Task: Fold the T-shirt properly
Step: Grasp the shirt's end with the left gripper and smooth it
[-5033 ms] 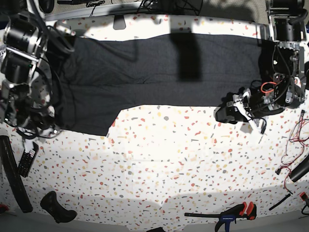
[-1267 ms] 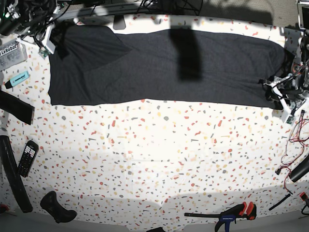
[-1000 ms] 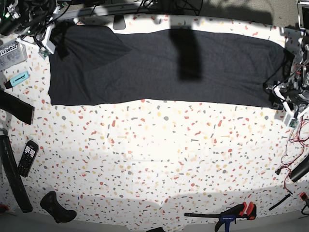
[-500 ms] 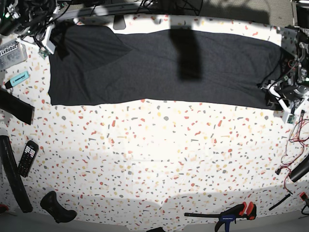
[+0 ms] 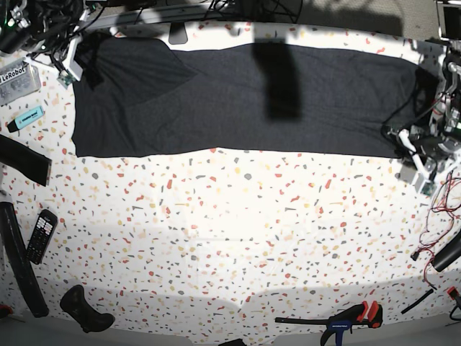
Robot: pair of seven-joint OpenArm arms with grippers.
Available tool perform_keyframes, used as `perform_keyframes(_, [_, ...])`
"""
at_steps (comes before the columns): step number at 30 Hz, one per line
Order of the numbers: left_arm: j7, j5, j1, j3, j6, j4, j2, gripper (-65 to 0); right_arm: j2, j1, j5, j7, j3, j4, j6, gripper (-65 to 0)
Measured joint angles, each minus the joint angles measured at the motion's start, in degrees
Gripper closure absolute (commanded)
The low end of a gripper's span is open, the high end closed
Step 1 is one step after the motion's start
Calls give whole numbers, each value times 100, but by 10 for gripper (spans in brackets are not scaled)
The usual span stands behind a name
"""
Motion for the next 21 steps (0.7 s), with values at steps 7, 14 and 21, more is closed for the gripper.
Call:
perform_keyframes(7, [164,11,7,0,-2,101,0,-35,0,0,0,0,0,0,0,0])
perform_keyframes(14, [-118,160,15,0,-2,-74,0,-312,0,0,0,0,0,0,0,0])
perform_keyframes(21, [-470,79,11,-4,-7,-1019,-20,-324,0,0,0,0,0,0,0,0])
